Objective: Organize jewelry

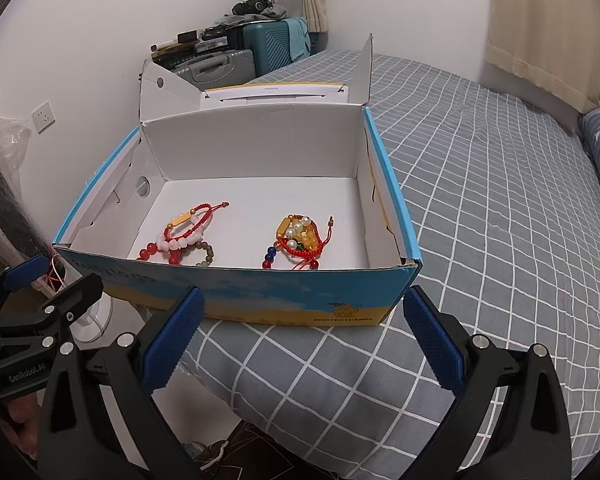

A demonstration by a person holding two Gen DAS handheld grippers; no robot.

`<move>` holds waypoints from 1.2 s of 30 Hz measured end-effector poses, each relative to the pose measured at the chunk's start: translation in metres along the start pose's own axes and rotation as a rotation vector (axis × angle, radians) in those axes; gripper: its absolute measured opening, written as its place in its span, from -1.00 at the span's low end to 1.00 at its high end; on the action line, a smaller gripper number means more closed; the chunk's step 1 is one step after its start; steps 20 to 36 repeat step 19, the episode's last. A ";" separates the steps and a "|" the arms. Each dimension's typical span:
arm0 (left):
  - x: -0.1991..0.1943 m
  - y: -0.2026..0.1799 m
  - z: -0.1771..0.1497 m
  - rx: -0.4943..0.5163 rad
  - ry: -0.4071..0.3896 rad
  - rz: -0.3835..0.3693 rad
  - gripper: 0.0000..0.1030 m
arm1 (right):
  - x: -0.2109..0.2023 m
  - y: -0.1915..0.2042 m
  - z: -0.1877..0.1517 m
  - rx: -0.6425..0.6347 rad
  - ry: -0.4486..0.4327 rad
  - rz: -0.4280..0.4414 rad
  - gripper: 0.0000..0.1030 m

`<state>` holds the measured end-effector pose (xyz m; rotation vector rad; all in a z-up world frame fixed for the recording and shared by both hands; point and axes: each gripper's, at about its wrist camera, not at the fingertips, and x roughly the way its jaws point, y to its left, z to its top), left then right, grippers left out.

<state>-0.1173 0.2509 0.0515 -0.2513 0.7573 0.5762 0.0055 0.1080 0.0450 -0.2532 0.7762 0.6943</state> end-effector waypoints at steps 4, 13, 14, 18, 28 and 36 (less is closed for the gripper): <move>0.001 0.000 0.000 0.001 0.001 -0.001 0.89 | 0.001 0.000 -0.001 0.000 0.002 0.002 0.85; 0.002 -0.001 0.000 0.002 0.005 0.003 0.89 | 0.002 0.000 -0.002 0.000 0.003 0.000 0.85; 0.002 -0.001 0.000 0.001 0.006 0.002 0.89 | 0.002 0.000 -0.002 0.000 0.004 0.000 0.85; 0.003 -0.003 0.000 0.000 0.008 -0.002 0.89 | 0.004 -0.002 -0.003 -0.001 0.005 -0.001 0.85; 0.003 -0.003 -0.001 -0.003 0.008 -0.001 0.89 | 0.004 -0.002 -0.003 -0.001 0.006 0.001 0.85; 0.003 -0.003 -0.001 -0.003 0.008 -0.001 0.89 | 0.004 -0.002 -0.003 -0.001 0.006 0.001 0.85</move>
